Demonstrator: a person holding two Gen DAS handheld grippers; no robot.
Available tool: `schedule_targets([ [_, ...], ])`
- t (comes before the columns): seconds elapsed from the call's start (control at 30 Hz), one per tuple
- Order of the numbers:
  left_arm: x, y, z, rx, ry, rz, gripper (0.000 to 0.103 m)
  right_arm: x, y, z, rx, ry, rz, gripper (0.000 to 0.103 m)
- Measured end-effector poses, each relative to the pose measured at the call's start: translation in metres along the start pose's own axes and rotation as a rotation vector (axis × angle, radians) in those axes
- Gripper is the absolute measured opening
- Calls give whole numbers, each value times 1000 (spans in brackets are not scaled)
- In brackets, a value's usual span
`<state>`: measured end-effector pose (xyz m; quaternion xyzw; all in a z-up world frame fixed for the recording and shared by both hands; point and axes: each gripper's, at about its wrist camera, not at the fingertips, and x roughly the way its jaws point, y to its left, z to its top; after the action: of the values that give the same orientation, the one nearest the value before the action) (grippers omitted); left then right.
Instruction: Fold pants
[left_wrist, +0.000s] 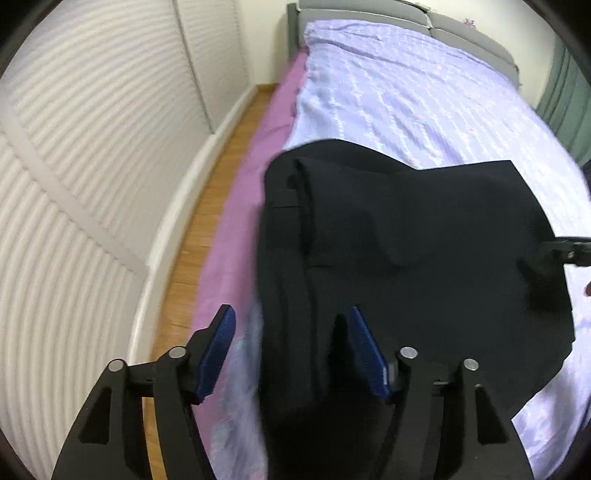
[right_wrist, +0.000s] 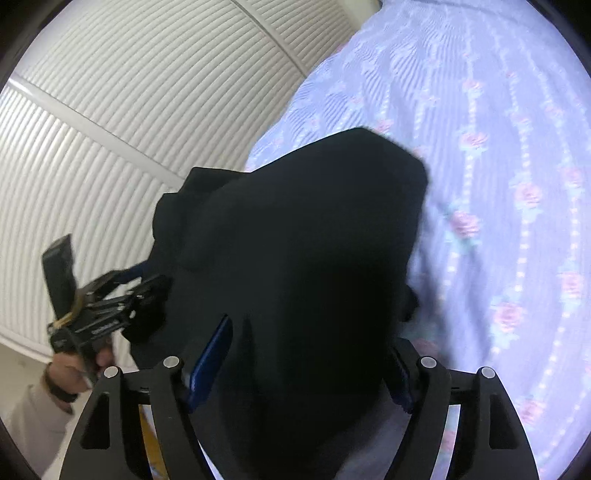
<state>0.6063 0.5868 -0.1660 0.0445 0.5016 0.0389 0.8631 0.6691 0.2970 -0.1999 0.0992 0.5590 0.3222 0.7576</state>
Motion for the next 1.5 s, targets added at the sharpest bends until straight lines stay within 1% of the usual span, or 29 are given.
schedule_targets([
  [0.03, -6, 0, -2, -1, -14, 13, 66, 0, 1, 3, -10, -13, -22, 76],
  [0.07, -15, -3, -4, -1, -32, 28, 70, -3, -5, -1, -24, -31, -36, 76],
  [0.1, -22, -7, -6, 1, -49, 43, 76, -11, -6, -8, -36, -57, -39, 76],
  [0.13, -33, -14, -8, 6, -74, 57, 79, -21, -3, -14, -53, -84, -46, 76],
  [0.2, -51, -27, -12, 13, -115, 76, 87, -43, 5, -23, -105, -125, -71, 76],
  [0.27, -69, -43, -17, 0, -150, 93, 91, -58, 13, -31, -151, -159, -97, 78],
  [0.33, -86, -60, -22, -31, -194, 114, 92, -77, 18, -42, -186, -191, -108, 82],
  [0.43, -111, -88, -31, -80, -256, 154, 93, -98, 21, -54, -217, -236, -136, 83],
  [0.47, -119, -100, -36, -103, -279, 164, 97, -112, 21, -64, -234, -263, -154, 83],
  [0.5, -126, -114, -42, -119, -298, 176, 99, -115, 26, -58, -242, -282, -174, 83],
  [0.6, -142, -162, -57, -112, -350, 207, 99, -148, 21, -81, -264, -360, -209, 84],
  [0.67, -146, -198, -66, -99, -368, 215, 99, -176, 5, -103, -270, -409, -240, 86],
  [0.77, -152, -255, -80, -80, -415, 194, 100, -206, -25, -132, -247, -459, -268, 86],
  [0.8, -154, -280, -87, -72, -433, 180, 100, -216, -34, -142, -241, -474, -275, 86],
  [0.87, -156, -313, -96, -68, -456, 155, 100, -236, -58, -166, -230, -510, -293, 86],
  [0.97, -158, -366, -107, -73, -488, 86, 100, -266, -95, -201, -201, -555, -303, 87],
  [1.03, -164, -395, -114, -66, -513, 60, 100, -283, -121, -223, -180, -586, -333, 87],
  [1.1, -173, -424, -125, -46, -551, 29, 100, -301, -143, -245, -154, -614, -379, 88],
  [1.17, -182, -446, -134, -27, -578, 16, 100, -323, -162, -272, -129, -651, -430, 88],
  [1.27, -195, -470, -152, -6, -591, -22, 100, -352, -177, -307, -118, -702, -491, 88],
  [1.33, -210, -485, -165, 16, -605, -27, 100, -374, -180, -334, -110, -741, -551, 89],
  [1.43, -249, -501, -189, 43, -644, -37, 100, -408, -173, -371, -71, -803, -603, 89],
  [1.5, -279, -507, -208, 54, -657, -36, 100, -431, -160, -394, -53, -846, -631, 90],
])
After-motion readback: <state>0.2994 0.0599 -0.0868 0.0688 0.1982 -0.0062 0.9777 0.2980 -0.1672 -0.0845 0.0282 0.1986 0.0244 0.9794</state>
